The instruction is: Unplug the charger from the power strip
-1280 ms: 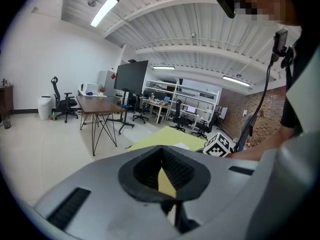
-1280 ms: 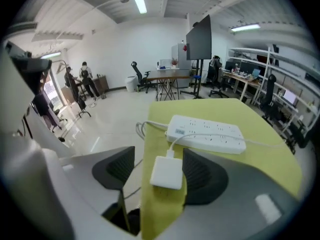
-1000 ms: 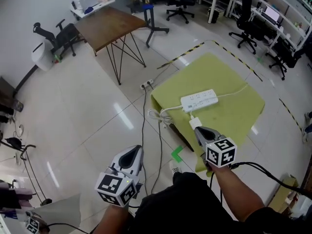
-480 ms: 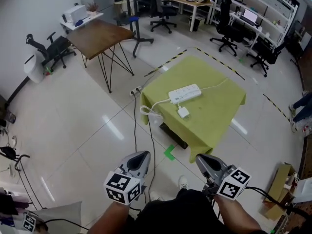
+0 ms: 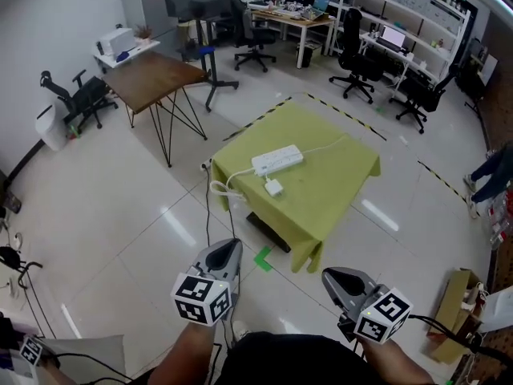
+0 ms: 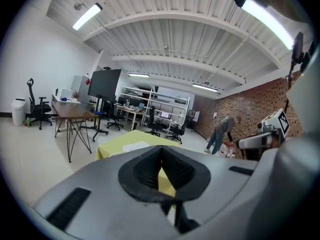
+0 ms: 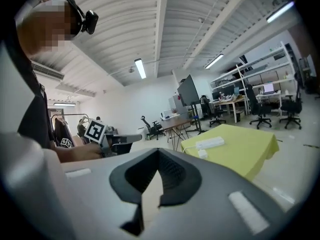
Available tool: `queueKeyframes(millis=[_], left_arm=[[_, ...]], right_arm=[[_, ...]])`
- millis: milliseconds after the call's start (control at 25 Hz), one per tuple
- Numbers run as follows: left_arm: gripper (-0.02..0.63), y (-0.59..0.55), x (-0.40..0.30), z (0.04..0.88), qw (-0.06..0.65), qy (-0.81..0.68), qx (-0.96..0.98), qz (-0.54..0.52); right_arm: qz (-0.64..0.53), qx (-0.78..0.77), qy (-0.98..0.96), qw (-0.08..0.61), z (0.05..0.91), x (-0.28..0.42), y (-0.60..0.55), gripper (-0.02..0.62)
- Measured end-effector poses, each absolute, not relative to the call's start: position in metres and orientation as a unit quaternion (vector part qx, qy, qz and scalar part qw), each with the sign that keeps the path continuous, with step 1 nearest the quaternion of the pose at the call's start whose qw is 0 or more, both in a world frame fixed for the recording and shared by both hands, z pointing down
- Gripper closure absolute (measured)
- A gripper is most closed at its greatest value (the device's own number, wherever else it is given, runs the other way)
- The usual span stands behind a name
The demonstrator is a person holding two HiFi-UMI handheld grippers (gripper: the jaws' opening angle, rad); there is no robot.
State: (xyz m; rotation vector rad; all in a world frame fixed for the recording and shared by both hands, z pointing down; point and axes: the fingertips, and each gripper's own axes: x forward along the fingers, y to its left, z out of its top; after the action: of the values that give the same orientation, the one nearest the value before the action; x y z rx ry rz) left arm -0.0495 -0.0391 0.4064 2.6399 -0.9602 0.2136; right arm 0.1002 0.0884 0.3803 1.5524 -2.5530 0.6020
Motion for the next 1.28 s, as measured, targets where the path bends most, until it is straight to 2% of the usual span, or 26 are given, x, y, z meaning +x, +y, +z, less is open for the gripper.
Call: queueKeyframes(millis=[240,680,1280], left_arm=[[0.600,0.016,-0.004,0.397,0.158,-0.348,0.922,0.065],[0.600,0.108,0.041,0.388,0.151,-0.351,0.921,0.074],[0.600,0.144,0.045,0.386,0.135,-0.373,0.913,0.096]], right_arm=[[0.186,0.496,-0.845,0.065,0.384,0.141,0.141,0.594],[0.195,0.474,-0.857,0.054,0.394,0.168,0.209,0.594],[0.190,0.461,-0.865,0.053,0.395,0.178,0.241,0.595]])
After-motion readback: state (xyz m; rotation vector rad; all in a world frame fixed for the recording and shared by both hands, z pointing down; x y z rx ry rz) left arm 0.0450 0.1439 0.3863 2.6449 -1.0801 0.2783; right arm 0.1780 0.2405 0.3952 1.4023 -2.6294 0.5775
